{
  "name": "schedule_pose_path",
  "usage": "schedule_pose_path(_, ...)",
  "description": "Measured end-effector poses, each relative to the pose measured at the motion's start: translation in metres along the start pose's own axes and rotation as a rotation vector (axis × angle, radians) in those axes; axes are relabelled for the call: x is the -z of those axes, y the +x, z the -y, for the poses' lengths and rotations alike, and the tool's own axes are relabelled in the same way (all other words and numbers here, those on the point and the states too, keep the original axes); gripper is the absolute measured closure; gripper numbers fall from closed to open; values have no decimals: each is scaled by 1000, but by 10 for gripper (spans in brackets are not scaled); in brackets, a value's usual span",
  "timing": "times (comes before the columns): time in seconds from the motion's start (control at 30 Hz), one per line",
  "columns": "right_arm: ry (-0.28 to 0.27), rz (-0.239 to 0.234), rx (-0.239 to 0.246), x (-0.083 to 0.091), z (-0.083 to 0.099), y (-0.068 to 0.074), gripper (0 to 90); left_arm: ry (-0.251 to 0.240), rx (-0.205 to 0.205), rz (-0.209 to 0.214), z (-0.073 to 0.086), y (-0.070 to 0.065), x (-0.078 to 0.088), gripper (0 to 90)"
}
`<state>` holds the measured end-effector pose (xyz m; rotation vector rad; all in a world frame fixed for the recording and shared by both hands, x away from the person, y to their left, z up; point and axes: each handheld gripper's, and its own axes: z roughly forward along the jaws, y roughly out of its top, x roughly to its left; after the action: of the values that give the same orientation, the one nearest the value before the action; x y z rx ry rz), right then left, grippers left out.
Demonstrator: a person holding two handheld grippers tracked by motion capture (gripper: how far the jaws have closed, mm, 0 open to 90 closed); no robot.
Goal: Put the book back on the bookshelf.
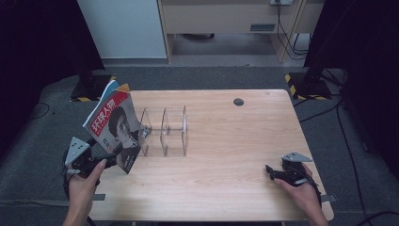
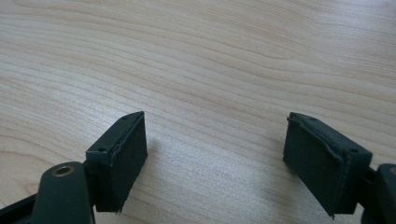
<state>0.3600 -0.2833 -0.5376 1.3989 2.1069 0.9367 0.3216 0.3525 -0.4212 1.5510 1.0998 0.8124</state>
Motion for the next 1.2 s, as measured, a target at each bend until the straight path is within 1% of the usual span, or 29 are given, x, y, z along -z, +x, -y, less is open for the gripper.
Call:
schedule_pose_path(0.23, 0, 1, -1, 0, 0, 0, 218, 16, -4, 4, 5, 1, 5, 44)
schedule_pose_path(0.5, 0, -1, 3, 0, 0, 0, 217, 48, 3, 12, 13, 2, 11, 51)
schedule_pose_path(0.6, 1, -2, 2, 0, 0, 0, 217, 76, 0, 18, 20, -1, 16, 53)
schedule_pose_path(0.63, 1, -2, 2, 0, 0, 0, 217, 76, 0, 18, 20, -1, 16, 52)
schedule_pose_path(0.67, 0, -4, 5, 0, 0, 0, 217, 85, -2, 20, 25, -2, 19, 53)
schedule_pose_path(0.7, 0, -4, 5, 0, 0, 0, 217, 85, -2, 20, 25, -2, 19, 53)
schedule_pose_path(0.87, -1, -4, 8, 0, 0, 1, 217, 106, -1, 29, 35, -4, 26, 55)
schedule_pose_path(0.9, 0, -6, 5, 1, 0, 1, 217, 113, 11, 27, 40, -6, 29, 57)
schedule_pose_path(0.93, 0, -6, 5, 1, 0, 1, 217, 113, 11, 27, 40, -6, 29, 61)
schedule_pose_path(1.03, 1, -6, 6, 0, 0, 1, 215, 119, 21, 38, 49, -11, 33, 65)
schedule_pose_path(1.1, 1, -6, 4, 0, 0, 1, 214, 138, 10, 51, 54, -15, 33, 65)
schedule_pose_path(1.17, 0, -5, 9, 0, 0, 1, 214, 143, 6, 56, 55, -16, 33, 65)
schedule_pose_path(1.2, 1, -5, 6, 0, 0, 1, 214, 145, 2, 67, 56, -19, 33, 70)
